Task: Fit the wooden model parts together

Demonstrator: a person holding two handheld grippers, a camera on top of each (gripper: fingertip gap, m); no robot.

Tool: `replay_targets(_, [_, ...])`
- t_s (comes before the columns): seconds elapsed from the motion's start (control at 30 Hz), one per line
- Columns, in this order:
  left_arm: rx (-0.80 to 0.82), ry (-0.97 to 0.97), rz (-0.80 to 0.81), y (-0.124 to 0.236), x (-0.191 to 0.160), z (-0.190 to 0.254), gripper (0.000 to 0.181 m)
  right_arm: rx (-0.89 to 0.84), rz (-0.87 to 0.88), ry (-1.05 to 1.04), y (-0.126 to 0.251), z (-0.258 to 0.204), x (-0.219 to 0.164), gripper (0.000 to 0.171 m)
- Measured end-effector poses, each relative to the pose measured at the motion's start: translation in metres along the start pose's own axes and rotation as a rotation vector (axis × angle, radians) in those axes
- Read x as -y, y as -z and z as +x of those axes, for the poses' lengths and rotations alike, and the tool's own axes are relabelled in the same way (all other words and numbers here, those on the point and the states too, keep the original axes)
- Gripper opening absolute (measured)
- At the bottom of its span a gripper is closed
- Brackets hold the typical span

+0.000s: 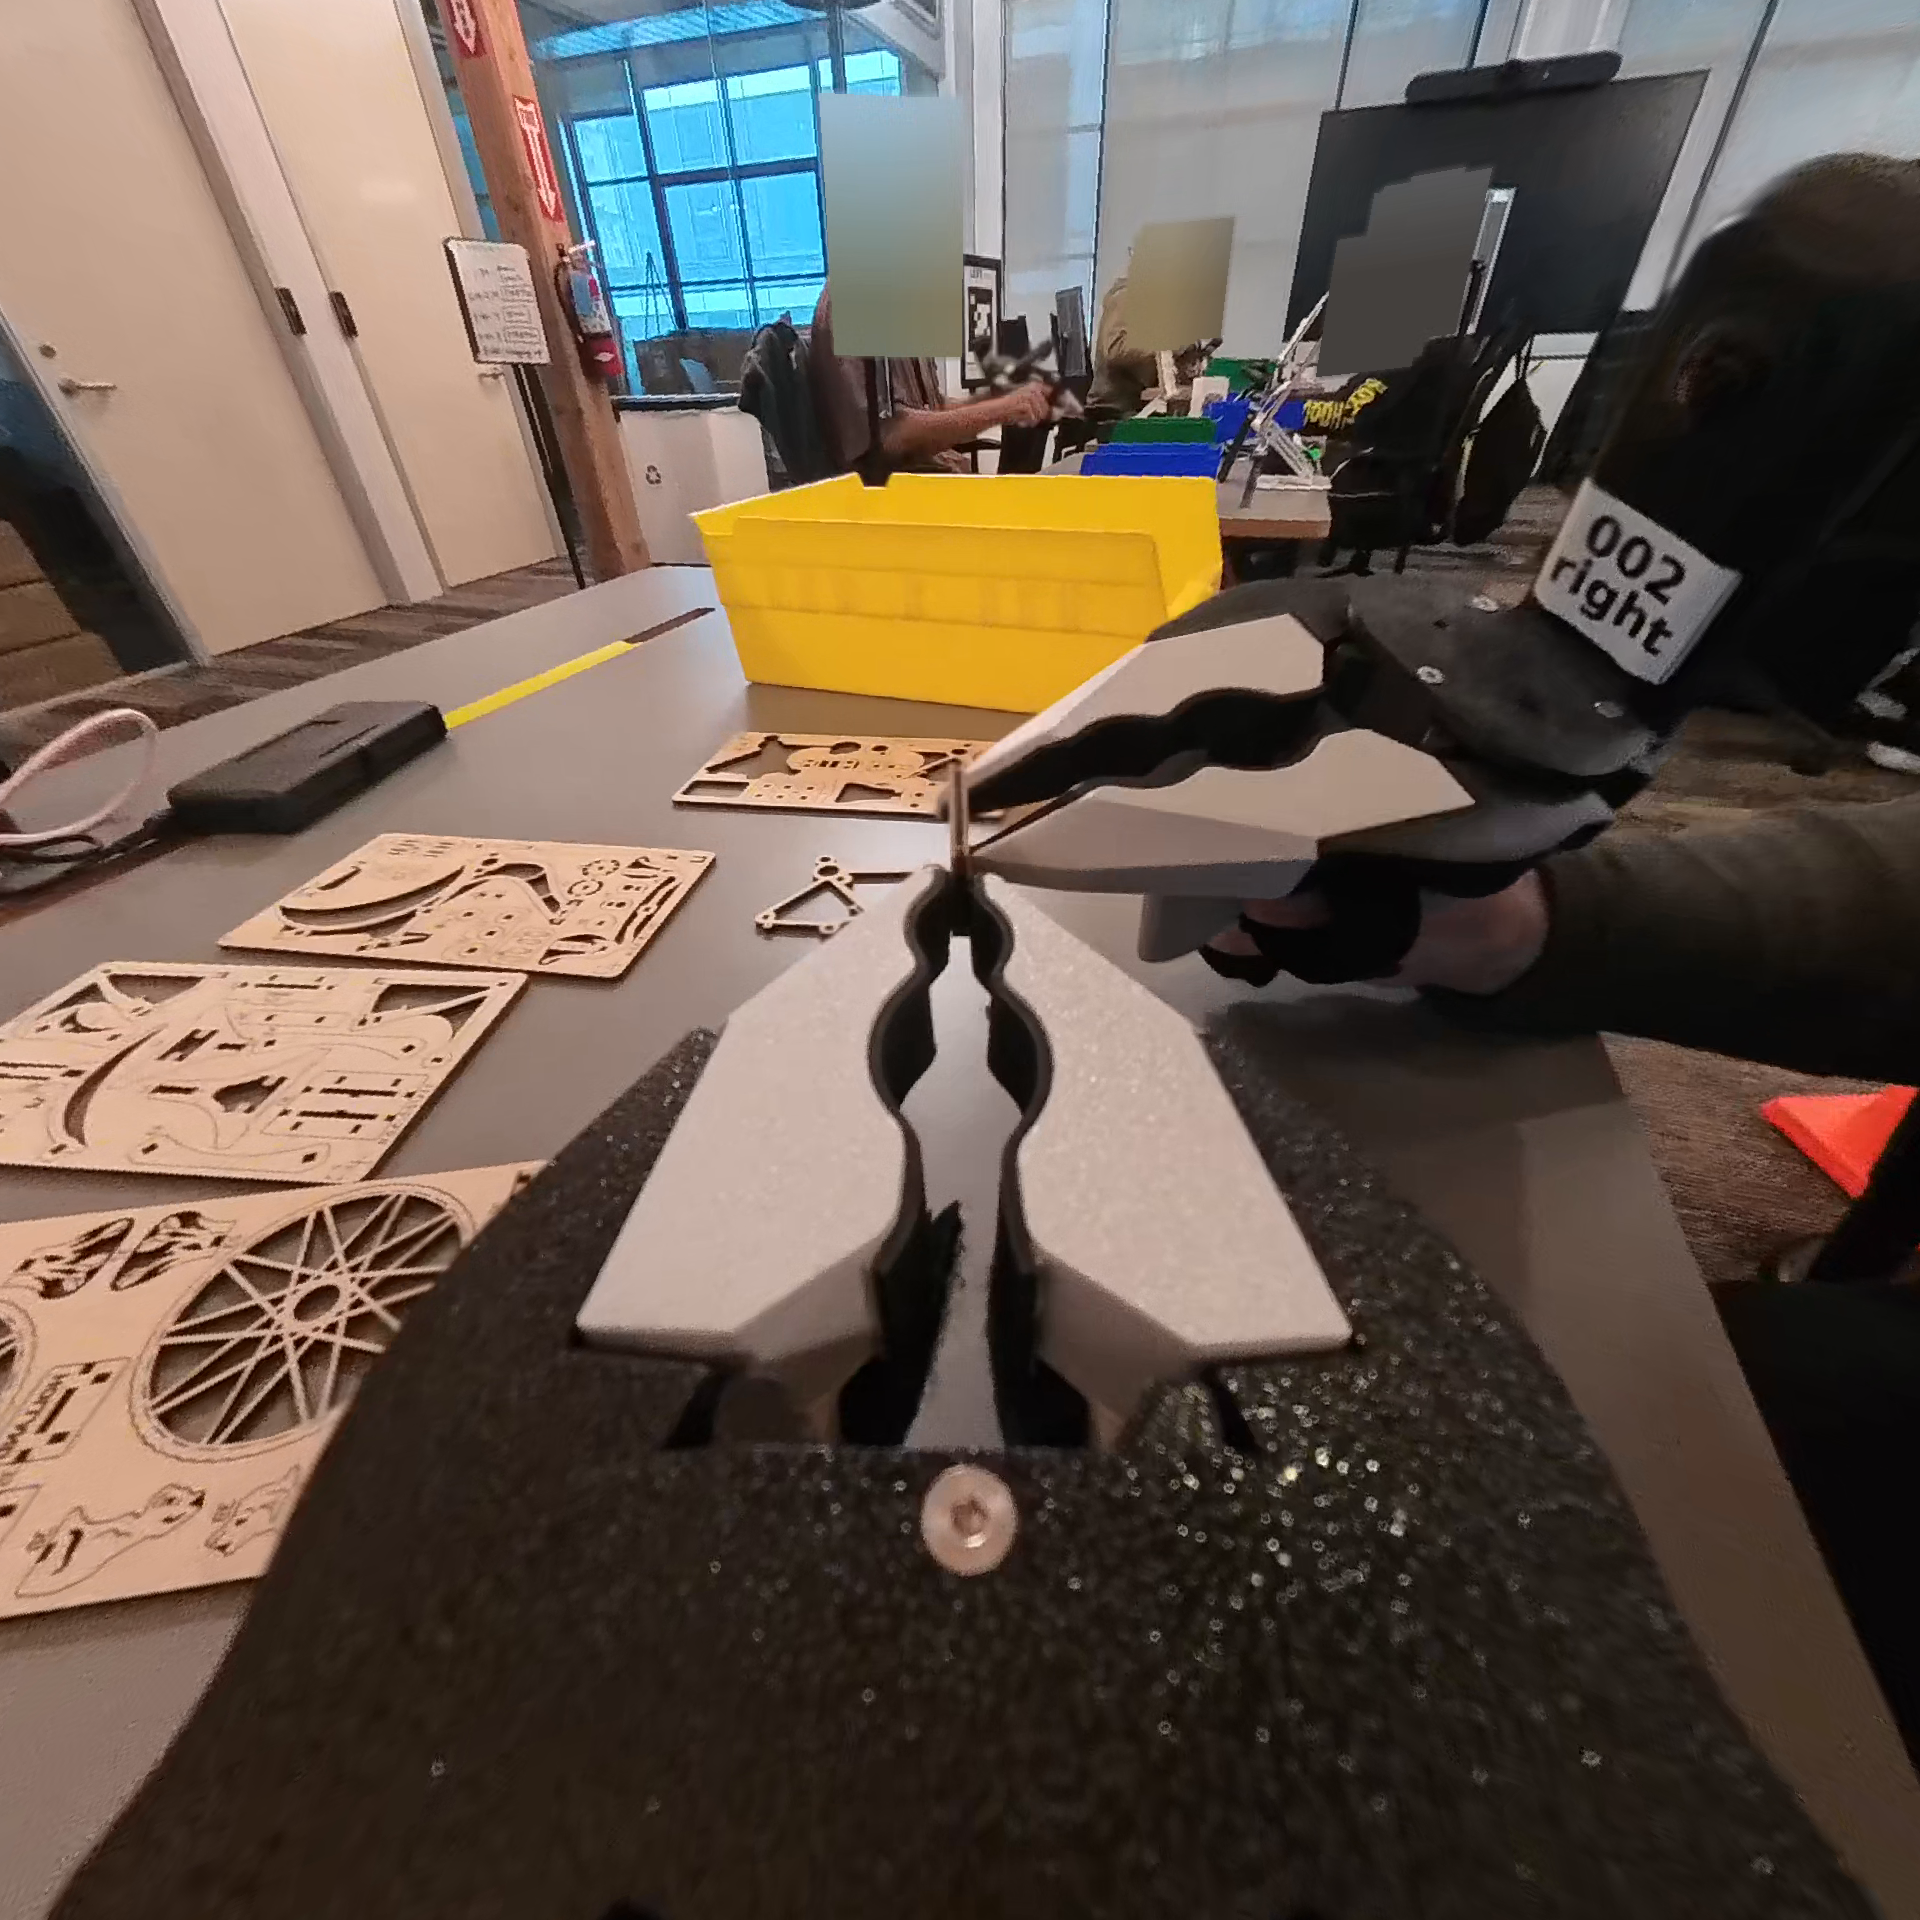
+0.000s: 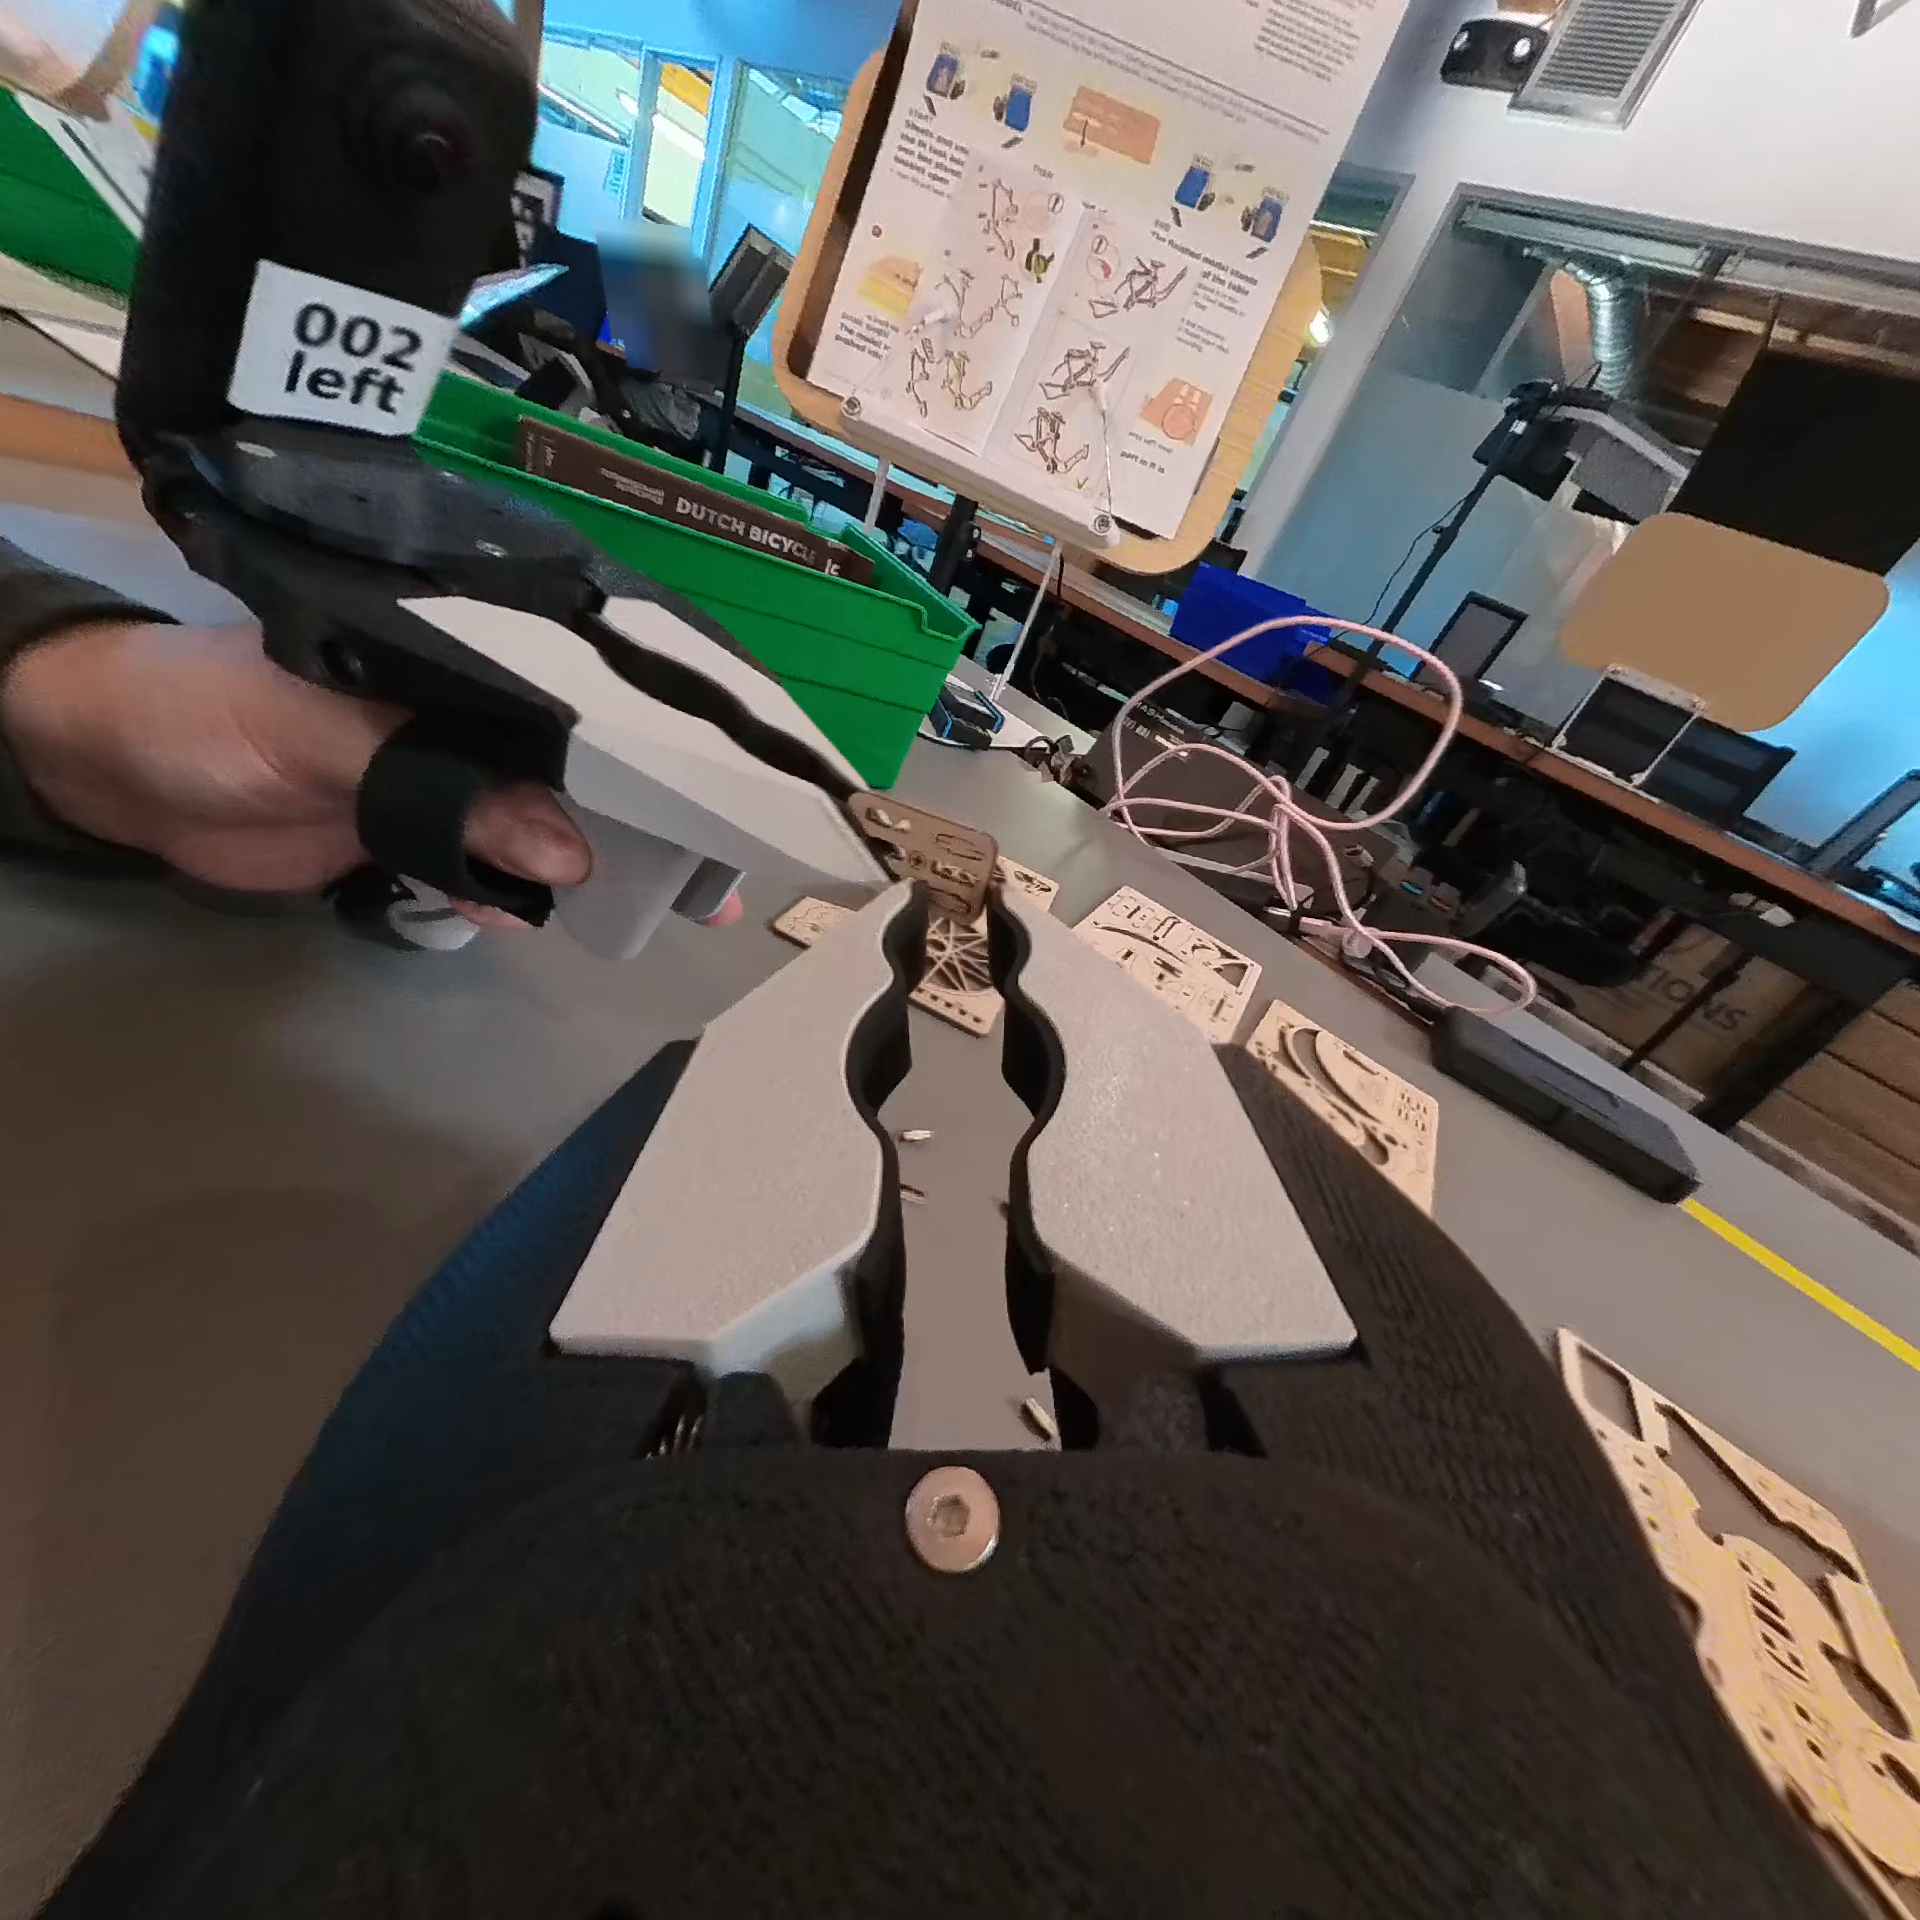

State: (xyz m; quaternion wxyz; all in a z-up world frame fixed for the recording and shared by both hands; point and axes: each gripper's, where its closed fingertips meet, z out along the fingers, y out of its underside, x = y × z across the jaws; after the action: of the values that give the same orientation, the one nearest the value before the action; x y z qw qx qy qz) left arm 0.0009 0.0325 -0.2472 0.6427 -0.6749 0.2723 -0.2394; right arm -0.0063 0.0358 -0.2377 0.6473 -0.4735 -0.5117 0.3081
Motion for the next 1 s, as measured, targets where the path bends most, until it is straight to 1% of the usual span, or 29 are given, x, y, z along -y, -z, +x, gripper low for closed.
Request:
replay_targets(0.13, [-0.023,0.018,-0.011,0.000,-0.003,-0.001,0.001,0.000,-0.028,0.018,0.000,0.000,-0.003,0.006])
replay_targets(0.23, [-0.041,-0.015,-0.037,-0.001,-0.006,0.000,0.001,0.084,-0.022,-0.091,0.002,-0.001,-0.006,0.004])
replay_targets(0.33, [-0.099,0.017,-0.033,0.000,-0.006,0.004,0.001,0.165,0.004,-0.159,0.006,-0.003,-0.005,0.003])
replay_targets(0.57, [-0.174,0.113,-0.011,0.001,-0.006,0.008,0.001,0.202,0.021,-0.155,0.008,-0.006,-0.004,0.005])
replay_targets(0.73, [-0.200,0.097,-0.018,0.002,-0.006,0.010,0.001,0.213,0.015,-0.118,0.008,-0.009,-0.004,0.005])
replay_targets(0.87, [-0.175,-0.025,-0.020,0.003,-0.005,0.012,0.001,0.210,0.011,-0.092,0.010,-0.010,-0.003,0.005])
replay_targets(0.9, [-0.150,-0.060,-0.023,0.003,-0.004,0.011,0.001,0.196,0.006,-0.090,0.010,-0.009,-0.003,0.005])
replay_targets(1.0, [-0.035,-0.262,-0.046,0.002,-0.004,0.008,0.001,0.154,-0.016,-0.088,0.008,-0.007,-0.004,0.005])
